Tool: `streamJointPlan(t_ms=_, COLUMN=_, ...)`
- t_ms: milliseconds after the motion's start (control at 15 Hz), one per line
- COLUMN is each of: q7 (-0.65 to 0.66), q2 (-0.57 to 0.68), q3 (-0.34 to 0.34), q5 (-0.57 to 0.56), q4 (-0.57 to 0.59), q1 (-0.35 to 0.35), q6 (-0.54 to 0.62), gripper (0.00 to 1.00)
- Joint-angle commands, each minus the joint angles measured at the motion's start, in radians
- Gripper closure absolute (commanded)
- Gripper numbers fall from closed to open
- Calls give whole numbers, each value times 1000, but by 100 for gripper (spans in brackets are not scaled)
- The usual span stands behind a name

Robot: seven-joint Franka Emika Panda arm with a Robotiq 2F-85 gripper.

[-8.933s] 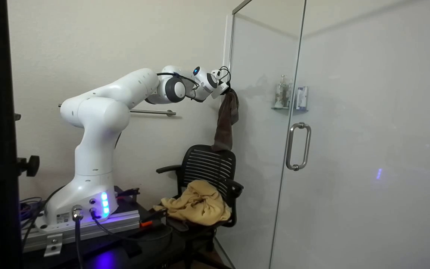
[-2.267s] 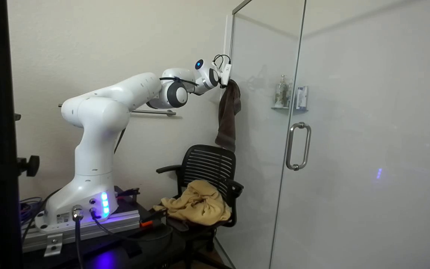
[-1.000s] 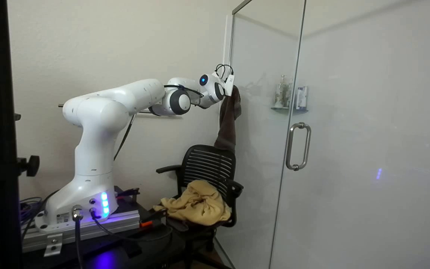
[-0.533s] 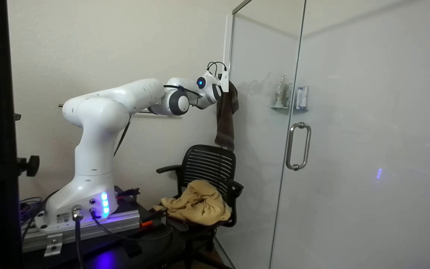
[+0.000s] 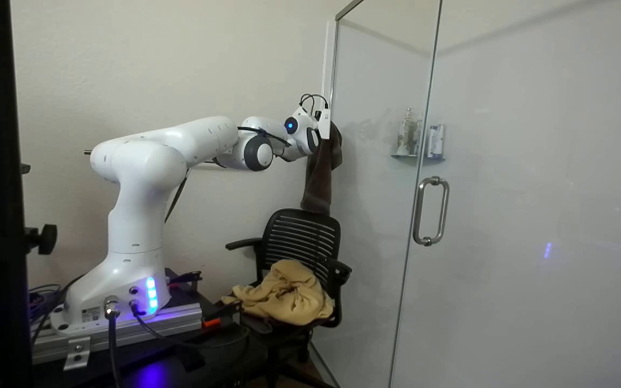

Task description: Hang the dark towel on the back of the chair

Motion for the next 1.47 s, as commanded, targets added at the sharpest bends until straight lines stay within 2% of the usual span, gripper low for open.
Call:
streamJointPlan(t_ms=0, q7=-8, q2=28, q3=9, q5=45, q4=-12, q1=-8, q6=5, gripper=97)
streamJointPlan(t_ms=267, q7=-3, q2=61, q3=4, q5=72, q4=-24, q1=-7, q6=-37, gripper=97)
streamJointPlan(t_ms=467, q7=10, q2=49, q3=17, q5=71, q4=-54, q1=-8, q6=-144, gripper=97)
streamJointPlan(t_ms=533, q7=25, q2=54, q3=-23, q5=93, q4=-32, q1=-3, q6=-214, gripper=97)
streamJointPlan(t_ms=800, q7=106, q2=11, q3=-55, q5=89, q4=-28, q1=15, q6=-491, gripper=97)
streamJointPlan(t_ms=867, q7=143, q2=23, q3=-60, q5=78, q4=25, q1=22, q6=-579, gripper=97)
streamJointPlan(t_ms=1000, q7=185, q2=-3, q3=-66, q5=84, q4=46, q1=38, q6=-736, gripper=97)
streamJointPlan(t_ms=1133, q7=217, q2=-28, q3=-46, q5=104, q4=72, q1=51, q6=-906, gripper=97)
streamJointPlan(t_ms=1400, q7=289, q2=-94, q3=16, q5=164, q4=82, q1=62, q6=-1164, gripper=97)
